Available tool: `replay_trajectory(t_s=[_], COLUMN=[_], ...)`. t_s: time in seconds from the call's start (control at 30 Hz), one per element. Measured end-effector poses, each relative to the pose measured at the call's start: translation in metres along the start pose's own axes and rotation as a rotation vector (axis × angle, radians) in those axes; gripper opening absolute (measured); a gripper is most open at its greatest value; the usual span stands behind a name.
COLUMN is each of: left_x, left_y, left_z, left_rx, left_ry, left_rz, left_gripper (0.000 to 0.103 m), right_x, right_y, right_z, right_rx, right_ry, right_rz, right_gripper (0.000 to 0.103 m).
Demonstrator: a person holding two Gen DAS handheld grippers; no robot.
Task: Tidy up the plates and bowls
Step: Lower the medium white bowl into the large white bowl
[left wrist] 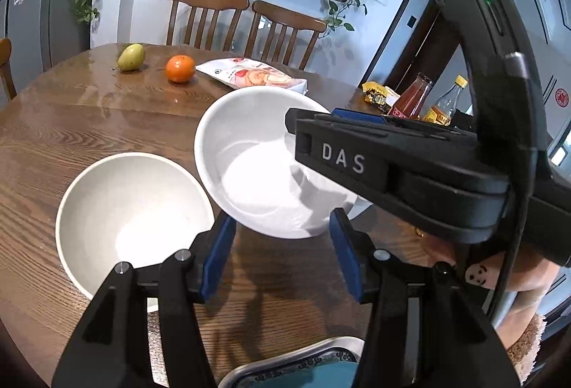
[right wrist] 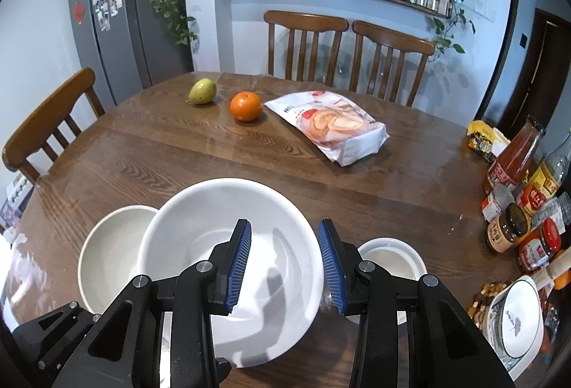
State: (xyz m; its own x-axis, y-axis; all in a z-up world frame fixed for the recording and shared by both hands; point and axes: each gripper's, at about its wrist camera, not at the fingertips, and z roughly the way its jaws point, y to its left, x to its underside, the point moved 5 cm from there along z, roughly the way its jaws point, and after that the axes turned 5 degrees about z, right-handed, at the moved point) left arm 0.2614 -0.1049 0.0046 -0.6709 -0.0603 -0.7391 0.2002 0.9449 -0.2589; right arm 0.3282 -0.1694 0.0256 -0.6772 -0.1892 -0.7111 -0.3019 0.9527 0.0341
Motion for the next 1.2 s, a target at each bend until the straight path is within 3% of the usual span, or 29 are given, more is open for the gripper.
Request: replay_trajectory(t_s=[0.63,1.2], left_x=[-0.005,0.009], left_y=[0.027,0.070], left_z=[-0.027,-0.038], left_rx=[-0.096,-0.215], left_ry=[-0.048,-0.015], left_rz=[-0.017,-0.040], left_gripper=[0.054,0.054], right_x=[-0.001,0.014], right_y=[0.025,0.069], right_z=[-0.017,-0.001], right_rx=[-0.105,-0.210], right_ry=[-0.047,0.013], right_rz=[-0.005,-0.034], right_gripper=[0.042,0.042])
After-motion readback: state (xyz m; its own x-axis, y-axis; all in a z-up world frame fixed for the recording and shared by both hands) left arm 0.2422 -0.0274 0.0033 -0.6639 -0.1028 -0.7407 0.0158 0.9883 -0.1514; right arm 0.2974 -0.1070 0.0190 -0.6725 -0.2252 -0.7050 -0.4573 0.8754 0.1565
